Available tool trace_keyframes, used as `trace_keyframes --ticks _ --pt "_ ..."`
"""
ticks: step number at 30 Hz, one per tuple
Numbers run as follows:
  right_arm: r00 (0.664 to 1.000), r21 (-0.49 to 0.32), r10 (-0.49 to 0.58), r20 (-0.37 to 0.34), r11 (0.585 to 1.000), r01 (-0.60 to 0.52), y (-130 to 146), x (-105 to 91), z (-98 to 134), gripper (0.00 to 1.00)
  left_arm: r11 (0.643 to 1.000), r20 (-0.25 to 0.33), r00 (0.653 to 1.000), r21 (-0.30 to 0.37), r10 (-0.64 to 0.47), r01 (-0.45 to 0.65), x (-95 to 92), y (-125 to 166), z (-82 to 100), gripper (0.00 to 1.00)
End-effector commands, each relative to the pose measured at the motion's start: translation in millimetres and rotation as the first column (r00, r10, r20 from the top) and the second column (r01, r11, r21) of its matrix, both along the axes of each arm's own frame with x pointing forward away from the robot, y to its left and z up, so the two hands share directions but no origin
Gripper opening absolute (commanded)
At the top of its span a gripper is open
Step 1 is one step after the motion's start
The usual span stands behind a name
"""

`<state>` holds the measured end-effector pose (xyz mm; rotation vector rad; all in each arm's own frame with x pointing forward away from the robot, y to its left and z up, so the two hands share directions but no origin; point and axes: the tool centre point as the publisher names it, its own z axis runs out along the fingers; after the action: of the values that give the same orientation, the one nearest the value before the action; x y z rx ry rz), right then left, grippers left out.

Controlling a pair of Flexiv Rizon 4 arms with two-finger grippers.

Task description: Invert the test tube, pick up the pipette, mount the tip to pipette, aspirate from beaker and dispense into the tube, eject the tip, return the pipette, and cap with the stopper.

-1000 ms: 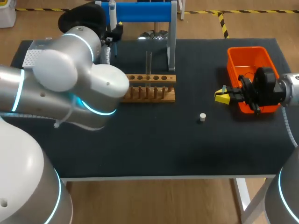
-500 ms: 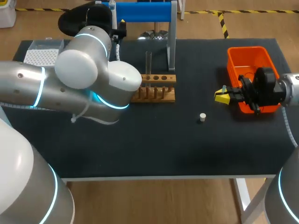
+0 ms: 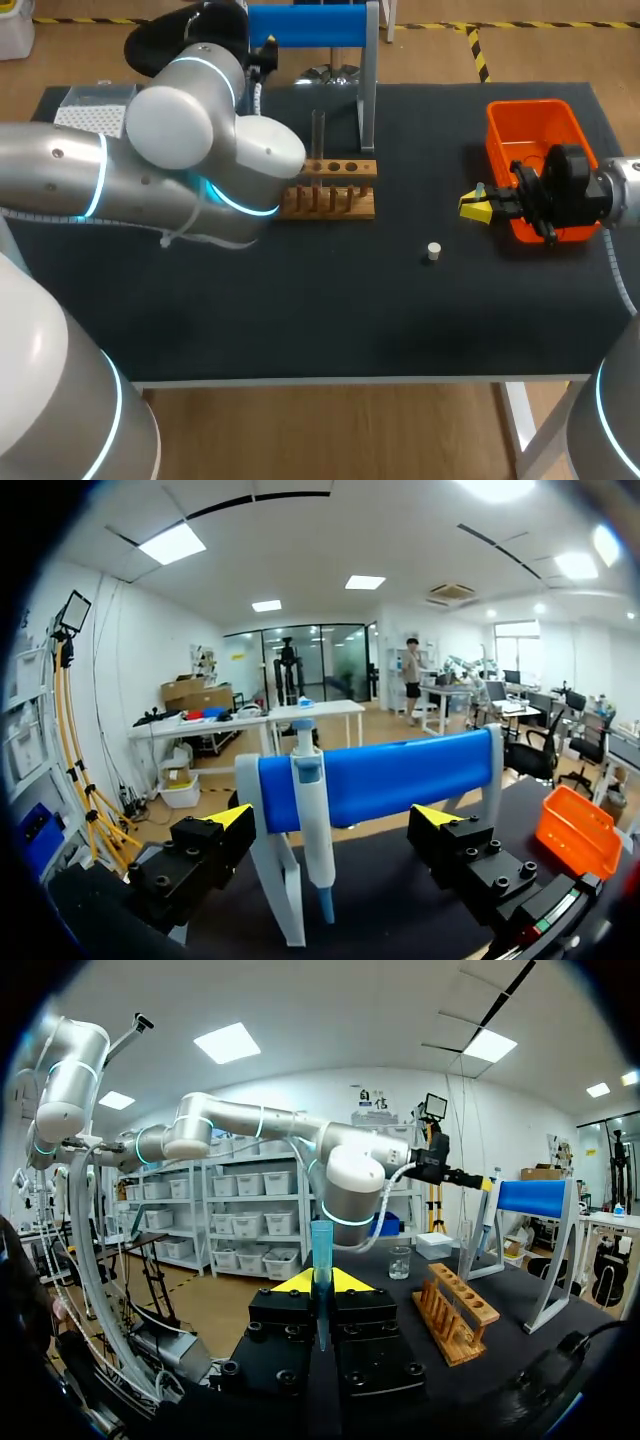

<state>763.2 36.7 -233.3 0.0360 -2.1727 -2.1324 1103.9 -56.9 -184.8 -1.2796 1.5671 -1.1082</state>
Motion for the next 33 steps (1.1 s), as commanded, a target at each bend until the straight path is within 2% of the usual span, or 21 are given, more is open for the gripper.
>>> trace_keyframes --ticks 1,8,9,10,11,12,14,18,22,24,26,29,30,33 --pt "1.0 -0.002 -0.001 0.0 1.0 0.001 -0.3 -0.8 0.4 0.0 1.0 0.002 1.0 -0.005 -0.009 0.009 11.8 0.3 -3.7 1.0" --pt "1.0 -0.002 -0.001 0.0 1.0 0.001 -0.3 -0.8 0.4 0.0 1.0 -0.003 1.0 -0.003 -0.016 0.016 22.8 0.6 -5.2 1.0" --pt "1.0 -0.002 -0.001 0.0 1.0 0.001 -0.3 -0.8 0.4 0.0 1.0 -0.003 1.0 -0.003 -0.016 0.016 23.7 0.5 -5.4 0.93" --pt "1.0 -0.002 -0.001 0.0 1.0 0.001 -0.3 -0.8 0.4 0.0 1.0 -0.004 1.0 -0.003 -0.016 0.016 25.4 0.4 -5.9 0.77" --pt "1.0 -0.002 -0.001 0.0 1.0 0.001 -0.3 -0.8 0.4 0.0 1.0 -0.006 1.0 -0.002 -0.015 0.015 26.7 0.2 -6.6 0.74" --pt "1.0 -0.002 -0.001 0.0 1.0 0.001 -0.3 -0.8 0.4 0.0 1.0 -0.006 1.0 -0.004 -0.014 0.014 27.5 0.1 -7.1 0.77" --pt "1.0 -0.002 -0.001 0.0 1.0 0.001 -0.3 -0.8 0.4 0.0 1.0 -0.007 1.0 -0.007 -0.01 0.01 29.2 -0.4 -8.3 0.72" --pt "1.0 -0.002 -0.001 0.0 1.0 0.001 -0.3 -0.8 0.4 0.0 1.0 -0.004 1.0 -0.011 -0.005 0.005 32.4 -1.4 -10.5 0.73" --pt "1.0 -0.002 -0.001 0.0 1.0 0.001 -0.3 -0.8 0.4 0.0 1.0 0.003 1.0 -0.018 0.001 0.0 35.7 -2.1 -11.8 0.76" --pt "1.0 -0.002 -0.001 0.0 1.0 0.001 -0.3 -0.8 0.4 0.0 1.0 0.006 1.0 -0.02 0.003 -0.003 37.0 -2.1 -12.1 0.83" --pt "1.0 -0.002 -0.001 0.0 1.0 0.001 -0.3 -0.8 0.4 0.0 1.0 0.009 1.0 -0.021 0.006 -0.006 38.3 -1.8 -12.2 0.73" --pt "1.0 -0.002 -0.001 0.0 1.0 0.001 -0.3 -0.8 0.4 0.0 1.0 0.014 1.0 -0.021 0.011 -0.01 39.8 -1.3 -12.3 0.72" --pt "1.0 -0.002 -0.001 0.0 1.0 0.001 -0.3 -0.8 0.4 0.0 1.0 0.015 1.0 -0.022 0.011 -0.011 40.4 -1.1 -12.5 0.67" --pt "1.0 -0.002 -0.001 0.0 1.0 0.001 -0.3 -0.8 0.4 0.0 1.0 0.014 1.0 -0.021 0.011 -0.011 41.8 -0.6 -13.6 0.68"
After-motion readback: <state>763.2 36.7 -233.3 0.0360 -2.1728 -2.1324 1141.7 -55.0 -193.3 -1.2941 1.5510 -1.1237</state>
